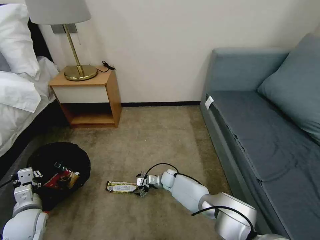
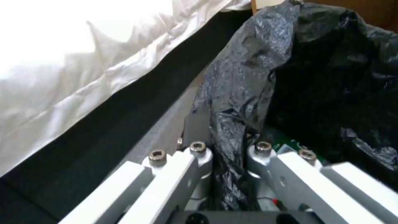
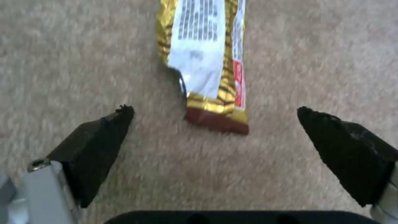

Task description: Pick up the trash bin, then pick up the garbage on the floor and place it into the trash bin.

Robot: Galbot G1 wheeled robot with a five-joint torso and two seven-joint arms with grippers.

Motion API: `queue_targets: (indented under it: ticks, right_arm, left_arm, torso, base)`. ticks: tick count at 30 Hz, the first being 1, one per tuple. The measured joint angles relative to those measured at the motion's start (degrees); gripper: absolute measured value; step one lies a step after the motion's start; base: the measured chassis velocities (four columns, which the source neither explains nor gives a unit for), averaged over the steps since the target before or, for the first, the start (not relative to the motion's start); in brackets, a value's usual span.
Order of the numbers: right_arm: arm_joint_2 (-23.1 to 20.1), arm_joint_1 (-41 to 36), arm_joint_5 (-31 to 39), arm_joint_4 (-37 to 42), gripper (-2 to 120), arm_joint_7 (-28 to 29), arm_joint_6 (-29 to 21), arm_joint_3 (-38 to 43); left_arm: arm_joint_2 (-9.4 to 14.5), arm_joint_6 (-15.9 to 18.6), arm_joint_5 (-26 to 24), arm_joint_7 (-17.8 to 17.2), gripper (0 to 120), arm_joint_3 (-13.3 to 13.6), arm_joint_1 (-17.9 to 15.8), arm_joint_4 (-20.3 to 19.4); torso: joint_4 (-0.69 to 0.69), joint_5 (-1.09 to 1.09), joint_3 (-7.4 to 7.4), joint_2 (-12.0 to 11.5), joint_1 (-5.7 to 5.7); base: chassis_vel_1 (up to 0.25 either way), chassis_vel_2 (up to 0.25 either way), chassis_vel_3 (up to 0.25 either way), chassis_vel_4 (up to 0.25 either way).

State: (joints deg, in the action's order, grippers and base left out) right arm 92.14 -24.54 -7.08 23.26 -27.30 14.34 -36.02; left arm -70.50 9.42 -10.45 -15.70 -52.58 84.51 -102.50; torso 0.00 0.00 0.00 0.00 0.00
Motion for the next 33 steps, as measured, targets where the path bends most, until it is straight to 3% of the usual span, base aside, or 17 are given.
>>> queue_targets:
  ticks: [25, 33]
  right_arm:
    - [0.0, 0.16, 4.07, 2.26, 90, -0.23, -0.55, -2.56]
    - [0.0, 0.19, 4.1, 1.63, 61, -0.68, -0.7, -2.39]
  left_arm:
    - [-0.68, 0.01, 0.0, 0.0, 4, 0.1, -0.12, -1.14]
    - [-0.9, -0.04, 0.0, -0.02, 4, -0.02, 0.08, -0.97]
  torso:
    - [0.0, 0.0, 0.0, 0.0, 0.0]
    - [0.0, 0.0, 0.0, 0.0, 0.0]
  base:
    - [0.0, 0.0, 0.0, 0.0]
    - [0.0, 0.0, 0.0, 0.0]
